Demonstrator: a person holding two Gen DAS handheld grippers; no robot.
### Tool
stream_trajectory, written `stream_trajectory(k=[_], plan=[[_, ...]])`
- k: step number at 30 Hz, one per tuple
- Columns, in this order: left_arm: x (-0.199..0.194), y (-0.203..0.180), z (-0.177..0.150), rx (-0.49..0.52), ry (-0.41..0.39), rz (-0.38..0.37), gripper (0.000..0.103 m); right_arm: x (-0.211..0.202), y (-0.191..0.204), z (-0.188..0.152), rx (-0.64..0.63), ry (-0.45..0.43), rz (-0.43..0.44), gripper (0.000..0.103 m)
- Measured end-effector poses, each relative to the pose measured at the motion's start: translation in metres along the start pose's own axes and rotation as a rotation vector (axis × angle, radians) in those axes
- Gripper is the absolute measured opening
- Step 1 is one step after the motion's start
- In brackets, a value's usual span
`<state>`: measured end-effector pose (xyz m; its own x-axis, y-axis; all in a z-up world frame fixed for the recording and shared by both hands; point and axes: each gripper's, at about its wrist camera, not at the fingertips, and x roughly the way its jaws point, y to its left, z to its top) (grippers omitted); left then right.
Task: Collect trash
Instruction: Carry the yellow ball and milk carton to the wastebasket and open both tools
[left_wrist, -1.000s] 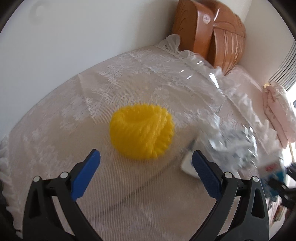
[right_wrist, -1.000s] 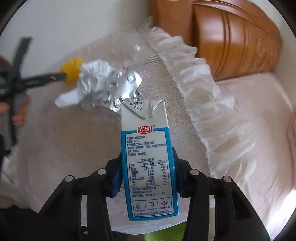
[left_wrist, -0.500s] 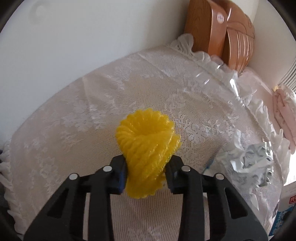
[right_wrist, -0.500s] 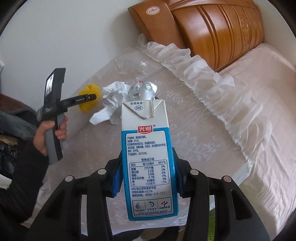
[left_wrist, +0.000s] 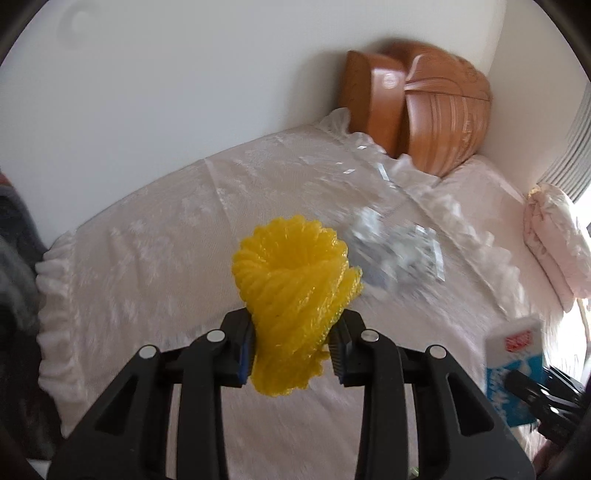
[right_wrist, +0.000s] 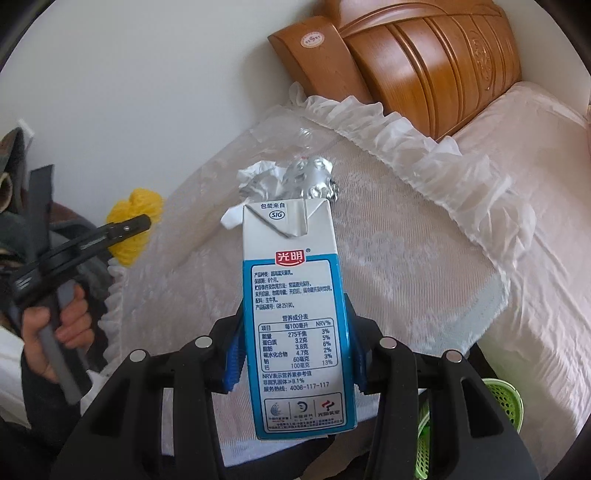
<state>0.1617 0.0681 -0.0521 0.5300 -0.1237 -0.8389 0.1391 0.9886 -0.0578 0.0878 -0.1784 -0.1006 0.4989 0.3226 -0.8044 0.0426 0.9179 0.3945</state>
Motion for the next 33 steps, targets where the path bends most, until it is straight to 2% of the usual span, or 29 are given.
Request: stream_trajectory(k=[4,12,17,28,33], plan=[[-0.035,-0.024,-0.029,0.026,-0.007,-0.028,0.032,-0.022,-0.003,-0.023,-0.014,-0.005,-0.008,0.045],[-0.057,-0.085,-0.076,0.127,0.032,-0.116,0.032,-0.06,-0.026,-0.06,0.002,-0.022,-0.028,0.045],[-0.067,-0.117,-0.09,0.185,0.032,-0.146,0.032,-0.076,-0.044,-0.074,0.027,-0.038,-0.044,0.045],[-0.072,-0.158,-0.109,0.271,0.045,-0.18,0.033,-0.096,-0.073,-0.093,0.07,-0.06,-0.071,0.045],[-0.067,-0.186,-0.12,0.332,0.066,-0.203,0.033,-0.103,-0.089,-0.11,0.093,-0.063,-0.114,0.045]])
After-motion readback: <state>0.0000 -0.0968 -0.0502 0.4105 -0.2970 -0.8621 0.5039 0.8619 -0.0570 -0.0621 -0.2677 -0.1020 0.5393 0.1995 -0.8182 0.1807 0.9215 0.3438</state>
